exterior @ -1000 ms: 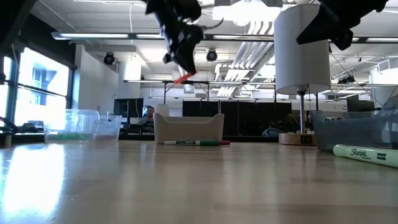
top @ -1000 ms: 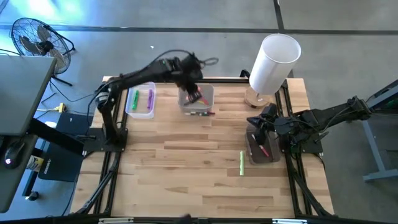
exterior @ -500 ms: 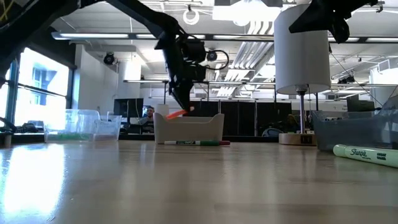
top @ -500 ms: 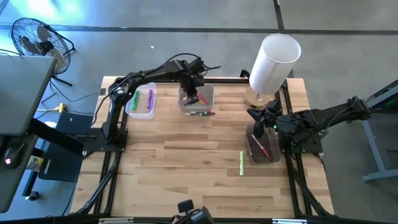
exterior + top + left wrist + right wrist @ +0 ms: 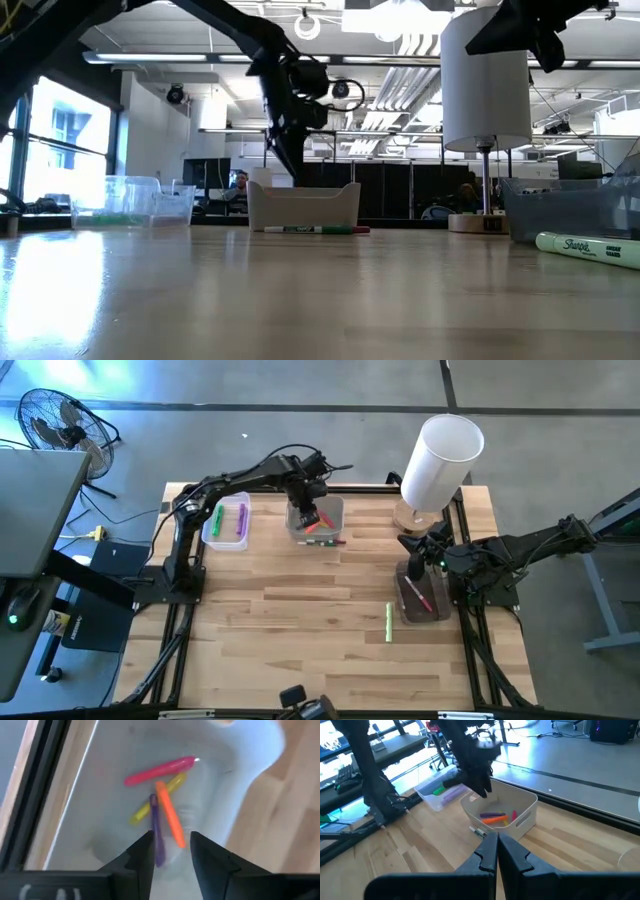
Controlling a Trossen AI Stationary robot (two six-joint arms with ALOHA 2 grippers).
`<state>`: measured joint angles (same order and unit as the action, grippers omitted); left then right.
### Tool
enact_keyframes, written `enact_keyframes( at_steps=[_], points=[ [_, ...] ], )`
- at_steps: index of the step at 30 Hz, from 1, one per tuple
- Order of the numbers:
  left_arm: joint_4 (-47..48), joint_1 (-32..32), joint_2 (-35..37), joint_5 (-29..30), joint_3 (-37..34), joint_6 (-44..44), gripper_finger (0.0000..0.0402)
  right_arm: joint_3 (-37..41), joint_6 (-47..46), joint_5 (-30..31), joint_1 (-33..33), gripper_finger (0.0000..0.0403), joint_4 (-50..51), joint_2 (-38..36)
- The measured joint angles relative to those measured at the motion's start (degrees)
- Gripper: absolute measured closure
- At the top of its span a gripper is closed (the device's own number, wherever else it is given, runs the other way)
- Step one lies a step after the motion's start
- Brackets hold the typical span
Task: Pick & Place Markers
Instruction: Put the light green highlighter into the transparent bin
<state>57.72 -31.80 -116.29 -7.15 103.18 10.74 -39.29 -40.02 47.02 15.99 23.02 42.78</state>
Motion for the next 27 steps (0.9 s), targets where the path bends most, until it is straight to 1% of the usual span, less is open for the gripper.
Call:
enact_keyframes(
  at_steps=[3,8,9,12,16,18,20,24,27],
  points=[
    [0.33,0.42,2.47,-2.37,0.0,-3.42,0.0308,0.0,-0.01,-0.15,0.0,0.0401,0.97,0.0],
    [1.22,3.9,8.04,-4.41,0.0,-7.72,0.0389,0.0,0.08,-1.84,0.0,0.0401,1.23,0.0],
    [1.21,5.08,8.95,-4.42,0.0,-8.75,0.0394,0.0,0.02,-2.7,0.0,0.04,1.21,0.0],
    [1.3,9.03,10.85,-3.95,-0.01,-11.68,0.0387,0.0,0.01,-4.67,0.01,0.0397,1.16,0.02],
    [0.68,16.67,11.58,-2.59,-0.88,-15.33,0.0399,0.0,-0.01,-6.42,0.0,0.0396,1.16,0.02],
    [-0.17,20.37,11.41,-3.05,-3.1,-17.25,0.0399,0.0,-0.01,-7.04,0.0,0.0397,1.12,0.02],
    [-3.49,23.76,11.4,-3.7,-6.62,-19.34,0.04,0.0,-0.01,-7.73,0.0,0.0398,1.14,0.02],
    [-12.09,29.53,11.48,-4.07,-16.66,-26.02,0.0401,0.0,-0.02,-8.26,0.02,0.0396,1.13,0.02],
    [-17.68,32.92,14.52,-4.07,-24.38,-30.65,0.0401,0.0,-0.01,-8.24,0.02,0.0395,1.04,0.02]
  ],
)
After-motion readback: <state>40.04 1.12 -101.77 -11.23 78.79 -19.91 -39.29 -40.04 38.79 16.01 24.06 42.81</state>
